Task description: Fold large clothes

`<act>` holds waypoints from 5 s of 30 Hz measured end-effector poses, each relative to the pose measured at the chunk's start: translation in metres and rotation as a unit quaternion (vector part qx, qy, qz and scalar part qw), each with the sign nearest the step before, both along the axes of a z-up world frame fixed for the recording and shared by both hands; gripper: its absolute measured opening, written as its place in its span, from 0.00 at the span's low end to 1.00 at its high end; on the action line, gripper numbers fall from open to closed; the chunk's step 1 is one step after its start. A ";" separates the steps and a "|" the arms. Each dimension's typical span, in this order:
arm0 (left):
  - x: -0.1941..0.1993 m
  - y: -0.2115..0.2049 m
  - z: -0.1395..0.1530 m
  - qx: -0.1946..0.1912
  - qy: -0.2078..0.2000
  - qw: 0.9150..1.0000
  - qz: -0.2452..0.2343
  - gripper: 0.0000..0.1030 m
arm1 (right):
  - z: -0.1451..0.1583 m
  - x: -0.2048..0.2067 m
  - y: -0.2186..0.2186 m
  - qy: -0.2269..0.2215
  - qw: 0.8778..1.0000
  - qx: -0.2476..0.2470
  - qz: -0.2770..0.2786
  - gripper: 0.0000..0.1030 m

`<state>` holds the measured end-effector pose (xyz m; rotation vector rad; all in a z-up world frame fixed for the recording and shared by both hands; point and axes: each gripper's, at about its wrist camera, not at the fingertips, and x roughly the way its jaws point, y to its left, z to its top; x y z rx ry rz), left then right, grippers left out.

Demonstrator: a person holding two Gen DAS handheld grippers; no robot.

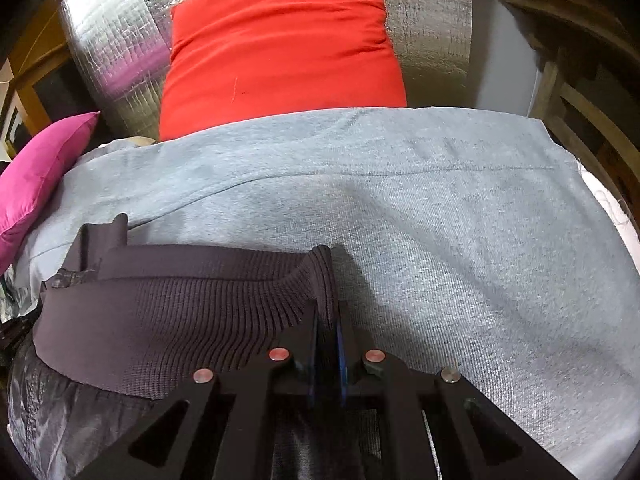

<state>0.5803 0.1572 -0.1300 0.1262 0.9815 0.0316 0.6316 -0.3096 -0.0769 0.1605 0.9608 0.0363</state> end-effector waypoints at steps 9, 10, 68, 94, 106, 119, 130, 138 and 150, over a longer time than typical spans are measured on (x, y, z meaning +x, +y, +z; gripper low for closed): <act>0.000 -0.004 0.000 0.001 -0.001 1.000 0.003 0.19 | -0.001 -0.001 -0.010 0.006 0.999 0.037 -0.013 0.13; -0.004 0.006 0.007 -0.009 -0.004 1.000 0.007 0.26 | 0.001 -0.002 -0.013 0.008 0.999 0.046 -0.013 0.25; -0.168 -0.043 0.034 0.021 -0.088 0.996 -0.018 0.47 | 0.043 -0.126 0.001 0.003 0.998 -0.064 0.004 0.15; -0.247 -0.059 0.042 0.018 -0.100 0.995 0.002 0.72 | 0.036 -0.220 0.047 -0.003 0.997 -0.081 0.008 0.76; -0.269 -0.066 0.021 0.040 -0.066 0.997 -0.023 0.79 | 0.038 -0.271 0.086 -0.045 0.991 -0.114 0.047 0.80; -0.188 0.062 0.040 -0.192 -0.052 0.979 0.045 0.91 | 0.050 -0.193 -0.067 -0.015 0.985 0.162 -0.051 0.85; -0.138 0.046 0.017 -0.218 0.012 0.976 0.004 0.37 | 0.030 -0.139 -0.023 0.017 0.988 0.147 0.046 0.16; -0.142 0.022 0.028 -0.114 -0.008 0.993 0.015 0.37 | 0.002 -0.150 -0.027 0.004 0.992 0.123 0.006 0.25; -0.213 -0.050 0.092 0.004 -0.141 0.990 0.001 0.75 | 0.088 -0.214 0.048 -0.118 0.992 -0.021 0.045 0.68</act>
